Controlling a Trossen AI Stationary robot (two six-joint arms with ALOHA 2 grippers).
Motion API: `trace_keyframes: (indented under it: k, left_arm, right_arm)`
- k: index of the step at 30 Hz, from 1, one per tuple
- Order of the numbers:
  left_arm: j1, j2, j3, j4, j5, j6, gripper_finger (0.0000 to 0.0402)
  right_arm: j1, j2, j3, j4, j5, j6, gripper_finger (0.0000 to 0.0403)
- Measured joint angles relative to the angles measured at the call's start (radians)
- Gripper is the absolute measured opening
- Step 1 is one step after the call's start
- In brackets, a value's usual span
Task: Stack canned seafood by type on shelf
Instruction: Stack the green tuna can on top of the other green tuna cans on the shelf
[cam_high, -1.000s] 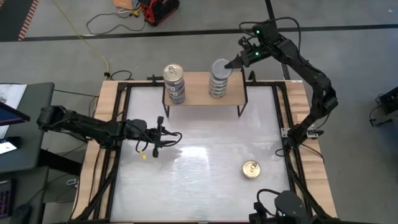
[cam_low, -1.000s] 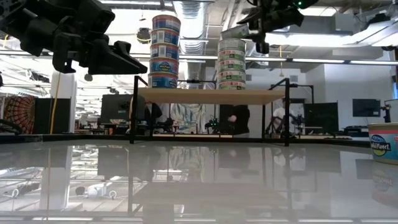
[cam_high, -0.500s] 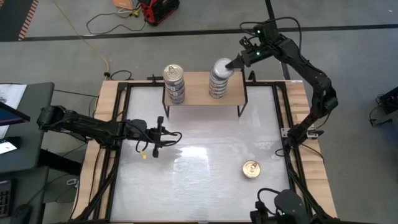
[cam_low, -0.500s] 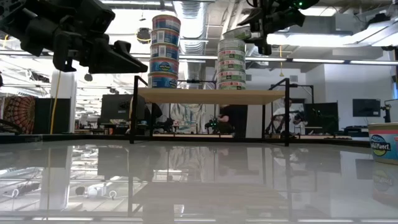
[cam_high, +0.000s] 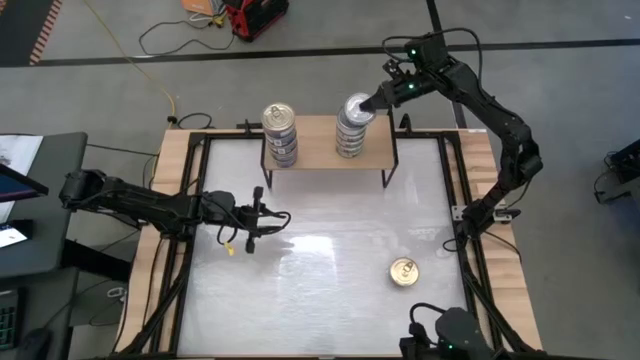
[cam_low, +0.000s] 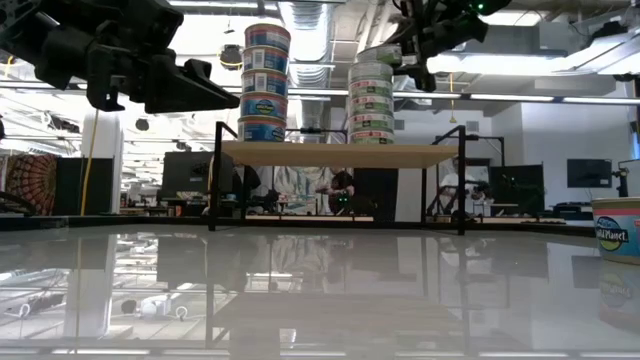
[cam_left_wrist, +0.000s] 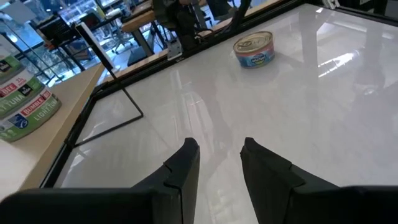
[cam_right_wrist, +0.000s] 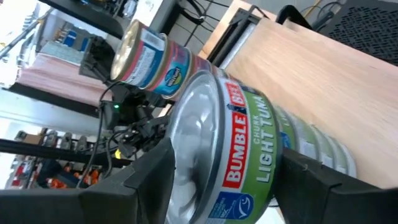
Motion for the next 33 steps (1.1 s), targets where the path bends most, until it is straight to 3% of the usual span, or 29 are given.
trace_keyframes:
  k: [11, 26, 33]
  left_arm:
    - [0.0, 0.0, 0.0, 0.01, 0.007, 0.002, 0.0112]
    - [0.0, 0.0, 0.0, 0.011, 0.016, -0.008, 0.0112]
    - [0.0, 0.0, 0.0, 0.011, 0.021, -0.007, 0.0112]
  right_arm:
    - [0.032, 0.0, 0.066, 0.019, 0.013, 0.008, 0.0266]
    - [0.036, 0.027, 0.068, 0.007, 0.11, 0.008, 0.0266]
    - [0.039, 0.028, 0.068, 0.014, 0.104, -0.001, 0.0266]
